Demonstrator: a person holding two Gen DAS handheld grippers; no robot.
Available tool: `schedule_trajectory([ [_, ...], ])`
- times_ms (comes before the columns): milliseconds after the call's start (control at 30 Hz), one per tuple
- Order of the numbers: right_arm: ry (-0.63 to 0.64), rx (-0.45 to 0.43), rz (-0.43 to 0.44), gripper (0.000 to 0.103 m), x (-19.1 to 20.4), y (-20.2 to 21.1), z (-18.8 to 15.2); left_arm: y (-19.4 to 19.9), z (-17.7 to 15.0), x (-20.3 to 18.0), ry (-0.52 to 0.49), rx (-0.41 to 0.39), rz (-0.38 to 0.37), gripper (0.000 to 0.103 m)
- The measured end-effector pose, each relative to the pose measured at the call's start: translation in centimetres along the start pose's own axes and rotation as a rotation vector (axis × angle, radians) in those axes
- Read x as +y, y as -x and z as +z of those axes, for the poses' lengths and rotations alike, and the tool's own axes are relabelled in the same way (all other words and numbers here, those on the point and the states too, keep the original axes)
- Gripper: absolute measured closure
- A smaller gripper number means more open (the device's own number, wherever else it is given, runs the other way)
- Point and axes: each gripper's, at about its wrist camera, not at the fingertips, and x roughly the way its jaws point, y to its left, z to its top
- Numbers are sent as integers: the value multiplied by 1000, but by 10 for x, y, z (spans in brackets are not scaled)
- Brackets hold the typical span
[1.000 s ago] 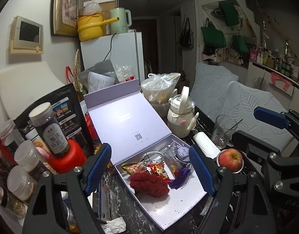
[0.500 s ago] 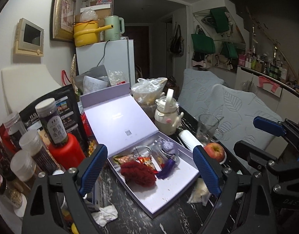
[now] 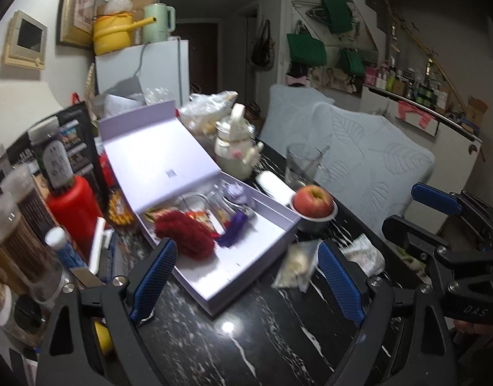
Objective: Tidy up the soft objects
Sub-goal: 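Withdraw both tools from the box toward the bags on the table, then grasp the clear zip bag with the left tool while the right tool grasps the white snack bag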
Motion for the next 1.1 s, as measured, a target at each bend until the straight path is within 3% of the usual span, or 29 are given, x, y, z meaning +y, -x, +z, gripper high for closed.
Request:
schedule_trajectory([
  [300, -62, 61, -38, 27, -17, 9, -45, -15, -29, -30, -17, 70, -116, 13],
  [500, -113, 103, -29, 27, -31, 10, -72, -30, -47, -48, -28, 135, -154, 13],
  [833, -155, 166, -45, 27, -55, -1, -104, -63, -63, -60, -45, 200, -182, 13],
  [1100, -191, 228, -53, 27, -76, -32, -118, -95, -64, -60, -32, 243, -153, 13],
])
